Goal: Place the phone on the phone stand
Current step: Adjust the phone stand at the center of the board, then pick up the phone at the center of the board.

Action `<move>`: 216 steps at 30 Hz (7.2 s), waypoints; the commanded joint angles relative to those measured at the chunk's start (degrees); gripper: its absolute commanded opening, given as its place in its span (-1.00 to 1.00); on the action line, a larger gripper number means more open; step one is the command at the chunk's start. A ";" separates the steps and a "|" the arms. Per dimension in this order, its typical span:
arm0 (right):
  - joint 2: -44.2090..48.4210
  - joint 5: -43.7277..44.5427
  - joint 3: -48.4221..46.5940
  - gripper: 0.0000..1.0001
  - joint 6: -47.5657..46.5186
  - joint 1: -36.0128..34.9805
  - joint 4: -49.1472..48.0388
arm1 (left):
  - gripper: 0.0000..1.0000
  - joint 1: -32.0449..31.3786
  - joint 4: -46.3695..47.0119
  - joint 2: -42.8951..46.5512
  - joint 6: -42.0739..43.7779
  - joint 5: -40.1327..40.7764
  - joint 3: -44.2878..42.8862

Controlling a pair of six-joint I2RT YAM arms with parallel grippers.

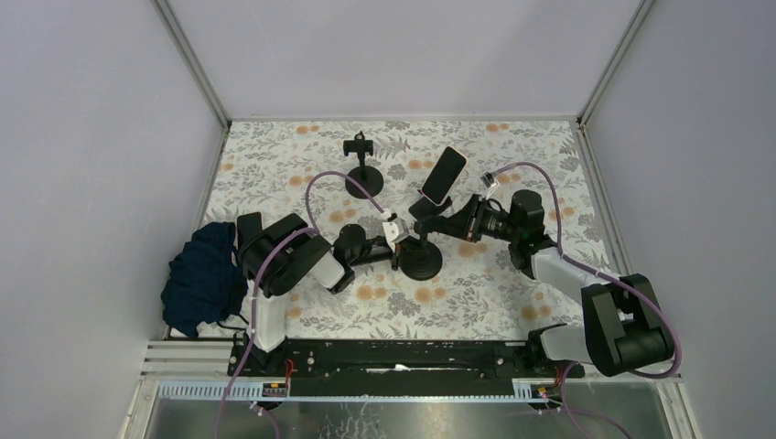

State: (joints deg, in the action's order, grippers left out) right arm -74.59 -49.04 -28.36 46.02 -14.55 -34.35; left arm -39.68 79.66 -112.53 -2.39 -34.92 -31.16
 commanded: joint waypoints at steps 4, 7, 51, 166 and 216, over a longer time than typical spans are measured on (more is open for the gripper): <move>-2.33 -4.48 -4.01 -0.58 18.64 0.29 -20.08 | -1.00 -0.07 -5.68 -1.75 1.91 -4.20 -0.07; -0.76 -5.29 -4.49 -0.58 21.30 2.14 -20.72 | -1.00 0.00 -7.41 -1.99 1.95 -4.63 -0.90; 8.85 -5.99 -25.56 0.98 -64.35 22.20 58.08 | 0.97 3.09 -76.40 46.11 -16.05 41.24 -2.32; 9.43 -16.79 -36.76 0.99 -64.00 23.16 64.83 | -0.89 25.34 -88.92 51.02 -21.13 18.76 -13.68; -7.87 8.54 -61.13 -1.00 -52.74 -20.92 61.81 | -0.09 -0.04 -82.13 49.28 -33.32 33.02 -37.78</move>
State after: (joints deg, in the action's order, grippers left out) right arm -86.19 -33.93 -90.02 -7.68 -35.07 30.72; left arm -38.65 -12.12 -66.04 -33.28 1.06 -67.81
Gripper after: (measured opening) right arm 0.156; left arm 0.623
